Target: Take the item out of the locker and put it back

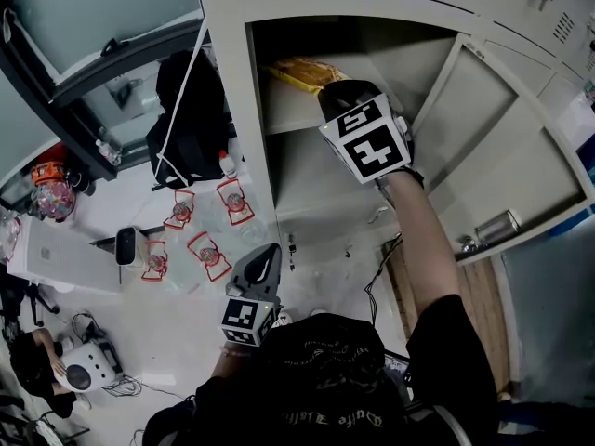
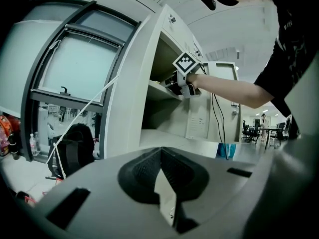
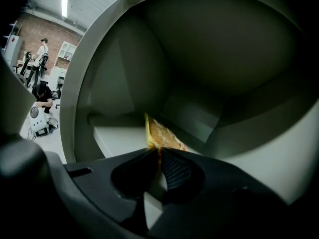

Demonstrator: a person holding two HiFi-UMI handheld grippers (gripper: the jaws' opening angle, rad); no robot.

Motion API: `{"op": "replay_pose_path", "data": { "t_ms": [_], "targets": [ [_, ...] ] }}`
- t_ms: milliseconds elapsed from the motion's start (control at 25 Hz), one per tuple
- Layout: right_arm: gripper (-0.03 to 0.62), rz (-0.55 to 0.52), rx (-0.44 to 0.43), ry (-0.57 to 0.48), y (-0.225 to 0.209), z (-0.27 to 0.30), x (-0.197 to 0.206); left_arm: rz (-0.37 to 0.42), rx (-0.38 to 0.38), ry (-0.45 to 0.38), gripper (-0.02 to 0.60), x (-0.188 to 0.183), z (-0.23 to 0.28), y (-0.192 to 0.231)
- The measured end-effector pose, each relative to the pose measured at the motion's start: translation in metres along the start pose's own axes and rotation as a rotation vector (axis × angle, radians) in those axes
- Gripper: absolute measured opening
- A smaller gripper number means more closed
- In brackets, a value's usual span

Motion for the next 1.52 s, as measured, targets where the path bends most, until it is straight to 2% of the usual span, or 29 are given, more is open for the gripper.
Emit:
{"op": "replay_pose_path", "data": {
  "t_ms": [320,840,1080,1520],
  "targets": [
    [0.01,0.003,0.069,-0.033,0.0,-0.002,0.002,-0.01,-0.024,0.005,0.008,0.002,0.002,0.002],
    [0.006,0.106,0.182,-0.201,-0.004,-0.012,0.007,-0.041,-0.042,0.009,0.008,0.008,-0.001,0.006],
    [0.006,0.091,0.241,-0.265,-0.006,-0.024,0.001,-0.046,-0.037,0.008,0.008,0.007,0.001,0.005],
    [0.006,0.106,0.275,-0.354,-0.008,-0.058,-0.003,-0.05,-0.031,-0.006,0.008,0.005,0.002,0.001]
  ]
}}
Point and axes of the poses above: the fingertips, and each gripper's own axes: z forward along the fingers, y to its left, x out of its underside, the point moved 8 cm from there along -z, backward along the fingers, and after that the axes turned 8 degrees about y, right-handed, at the moved point
